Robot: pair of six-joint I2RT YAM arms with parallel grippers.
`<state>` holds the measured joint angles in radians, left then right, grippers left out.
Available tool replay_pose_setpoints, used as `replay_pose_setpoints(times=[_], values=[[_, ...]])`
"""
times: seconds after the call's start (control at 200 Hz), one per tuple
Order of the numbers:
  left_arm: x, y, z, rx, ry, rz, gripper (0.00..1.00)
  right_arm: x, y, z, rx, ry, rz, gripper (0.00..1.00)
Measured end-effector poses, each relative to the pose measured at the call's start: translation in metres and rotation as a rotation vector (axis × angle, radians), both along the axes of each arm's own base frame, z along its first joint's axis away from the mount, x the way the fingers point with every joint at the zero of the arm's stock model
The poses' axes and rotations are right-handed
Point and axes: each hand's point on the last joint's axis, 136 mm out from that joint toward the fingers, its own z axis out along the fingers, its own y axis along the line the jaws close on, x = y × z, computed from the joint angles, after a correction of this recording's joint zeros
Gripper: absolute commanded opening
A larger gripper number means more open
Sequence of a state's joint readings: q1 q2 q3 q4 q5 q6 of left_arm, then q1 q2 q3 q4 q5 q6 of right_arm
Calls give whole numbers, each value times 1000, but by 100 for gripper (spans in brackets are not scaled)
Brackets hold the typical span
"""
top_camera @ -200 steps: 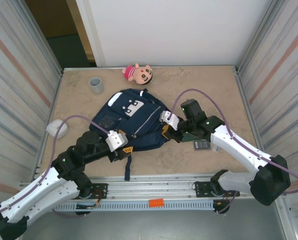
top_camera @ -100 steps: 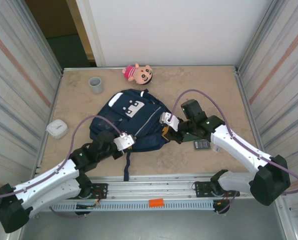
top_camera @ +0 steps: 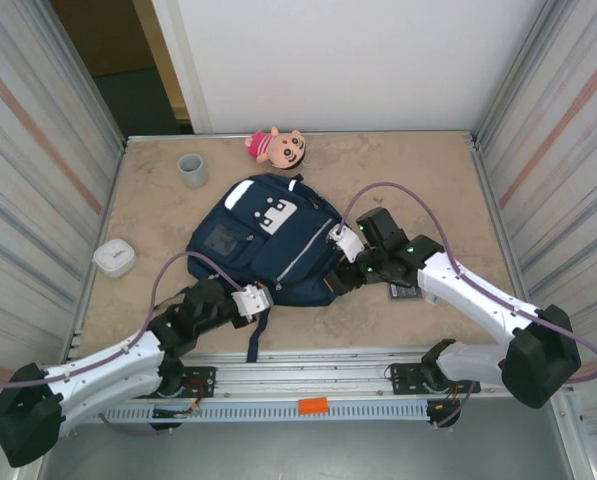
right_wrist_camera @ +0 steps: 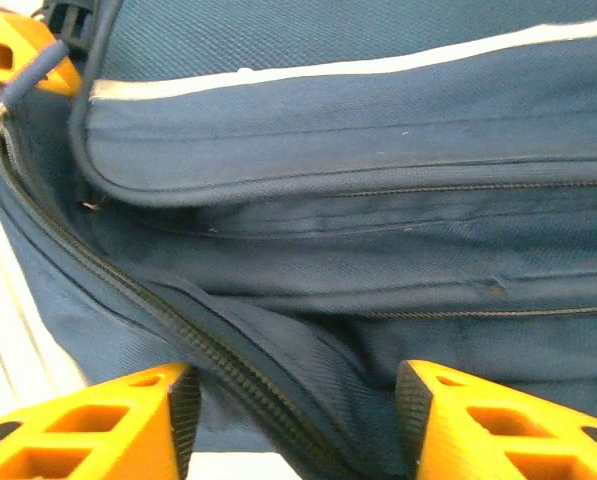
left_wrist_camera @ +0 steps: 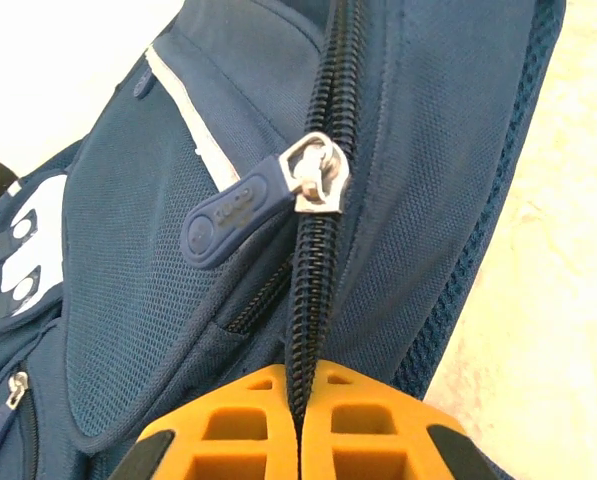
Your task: Pack the student bag
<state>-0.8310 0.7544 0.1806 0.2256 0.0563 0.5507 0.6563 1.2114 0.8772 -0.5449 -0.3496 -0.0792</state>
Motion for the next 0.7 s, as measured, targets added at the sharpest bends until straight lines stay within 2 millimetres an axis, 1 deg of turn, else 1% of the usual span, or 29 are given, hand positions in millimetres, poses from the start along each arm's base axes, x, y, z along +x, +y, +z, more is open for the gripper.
replay_pose_setpoints(times=[0.075, 0.115, 0.185, 0.271, 0.336, 0.436, 0.506, 0.571, 0.631, 0.702], values=[[-1, -1, -1, -4, -6, -10, 0, -10, 7, 4, -7, 29, 1, 68], [-2, -1, -1, -9, -11, -13, 0, -15, 12, 11, 1, 42, 3, 69], [-3, -1, 1, -21, -25, -18, 0, -17, 19, 27, 25, 47, -1, 72], [-4, 0, 4, -44, -46, -18, 0, -13, 27, 49, 56, 40, -18, 72], [-5, 2, 6, -59, -60, -18, 0, -7, 34, 65, 76, 42, -45, 72], [-7, 4, 6, -70, -71, -17, 0, 6, 49, 76, 90, 76, -101, 70], [-7, 4, 8, -77, -78, -17, 0, 12, 63, 75, 82, 108, -120, 70], [-7, 5, 10, -85, -85, -17, 0, 14, 78, 66, 58, 135, -125, 70], [-7, 5, 13, -92, -92, -17, 0, 10, 91, 55, 34, 165, -118, 70], [-7, 5, 15, -98, -97, -16, 0, 3, 102, 39, 3, 199, -114, 70]])
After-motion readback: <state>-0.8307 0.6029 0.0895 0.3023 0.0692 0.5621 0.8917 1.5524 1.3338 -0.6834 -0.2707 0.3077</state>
